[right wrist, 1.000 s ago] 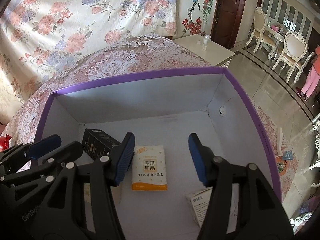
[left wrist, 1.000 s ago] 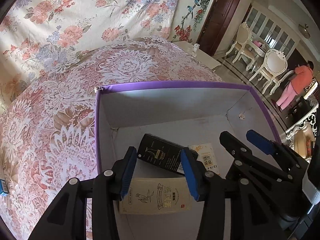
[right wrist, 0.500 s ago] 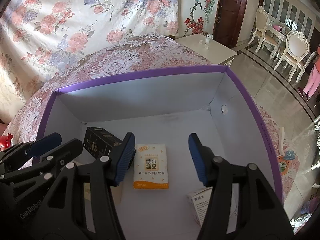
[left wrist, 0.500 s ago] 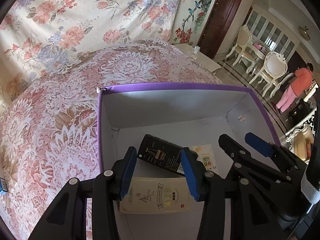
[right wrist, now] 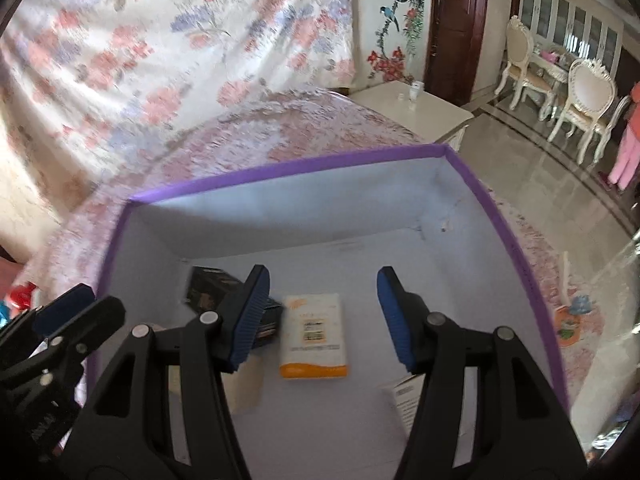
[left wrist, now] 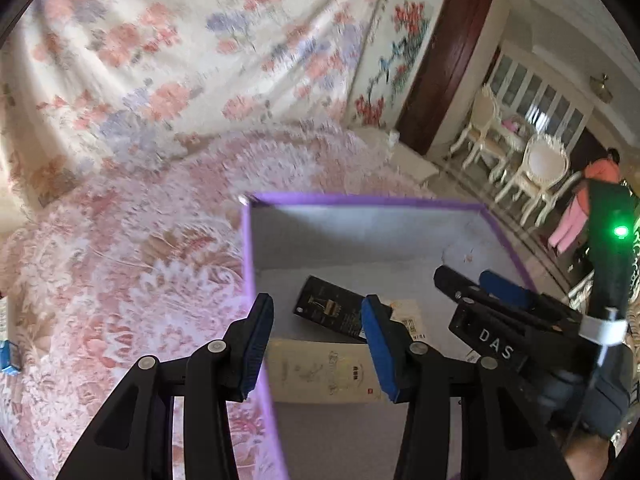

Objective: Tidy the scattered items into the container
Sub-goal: 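Withdraw both open tools from the purple box back toward the table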

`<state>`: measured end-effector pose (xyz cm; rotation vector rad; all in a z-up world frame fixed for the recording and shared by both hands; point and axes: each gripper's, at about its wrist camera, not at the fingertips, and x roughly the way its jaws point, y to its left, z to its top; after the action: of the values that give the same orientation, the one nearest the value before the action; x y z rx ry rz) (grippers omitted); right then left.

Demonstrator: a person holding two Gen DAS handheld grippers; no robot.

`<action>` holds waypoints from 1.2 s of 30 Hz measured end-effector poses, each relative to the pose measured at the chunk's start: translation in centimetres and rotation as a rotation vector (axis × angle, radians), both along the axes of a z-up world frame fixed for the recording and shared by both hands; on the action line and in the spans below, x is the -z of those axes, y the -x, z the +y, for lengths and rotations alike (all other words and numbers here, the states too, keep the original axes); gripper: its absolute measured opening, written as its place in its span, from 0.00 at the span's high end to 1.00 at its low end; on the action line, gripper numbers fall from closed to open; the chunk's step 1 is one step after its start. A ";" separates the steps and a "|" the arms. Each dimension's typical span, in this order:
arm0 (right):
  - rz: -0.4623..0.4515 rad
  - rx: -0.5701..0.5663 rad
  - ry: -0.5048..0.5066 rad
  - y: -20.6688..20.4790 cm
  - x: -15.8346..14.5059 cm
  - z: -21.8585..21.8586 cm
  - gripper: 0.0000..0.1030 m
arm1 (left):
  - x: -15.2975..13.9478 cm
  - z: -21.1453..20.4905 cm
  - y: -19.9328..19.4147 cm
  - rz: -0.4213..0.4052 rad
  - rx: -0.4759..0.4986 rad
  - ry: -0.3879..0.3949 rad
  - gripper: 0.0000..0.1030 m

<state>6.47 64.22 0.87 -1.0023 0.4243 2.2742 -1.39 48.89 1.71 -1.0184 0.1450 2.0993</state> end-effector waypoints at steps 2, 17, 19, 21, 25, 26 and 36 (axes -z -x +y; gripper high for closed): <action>0.018 -0.013 -0.016 0.0 -0.7 -1.0 0.38 | -0.8 -1.5 -0.1 0.022 -0.017 -0.018 0.54; 0.154 -0.155 -0.015 2.6 -3.3 -9.4 0.26 | -2.6 -12.1 2.3 0.103 -0.035 -0.074 0.48; 0.175 -0.185 -0.017 3.9 -3.7 -10.9 0.20 | -2.7 -13.6 2.9 0.120 -0.037 -0.091 0.47; 0.196 -0.215 -0.024 4.9 -4.1 -12.3 0.20 | -2.9 -15.5 3.8 0.135 -0.060 -0.111 0.45; 0.227 -0.238 -0.020 6.4 -4.4 -14.2 0.19 | -2.6 -18.6 6.1 0.128 -0.098 -0.135 0.44; 0.229 -0.242 -0.020 6.7 -4.3 -14.5 0.19 | -2.5 -19.2 6.7 0.128 -0.107 -0.138 0.43; 0.215 -0.284 -0.013 10.5 -4.7 -18.5 0.19 | -3.1 -23.4 9.4 0.125 -0.170 -0.170 0.42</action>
<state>-4.04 45.74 5.52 -0.8588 0.3742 2.6508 -10.83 25.49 4.80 -0.8235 -0.0601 2.2861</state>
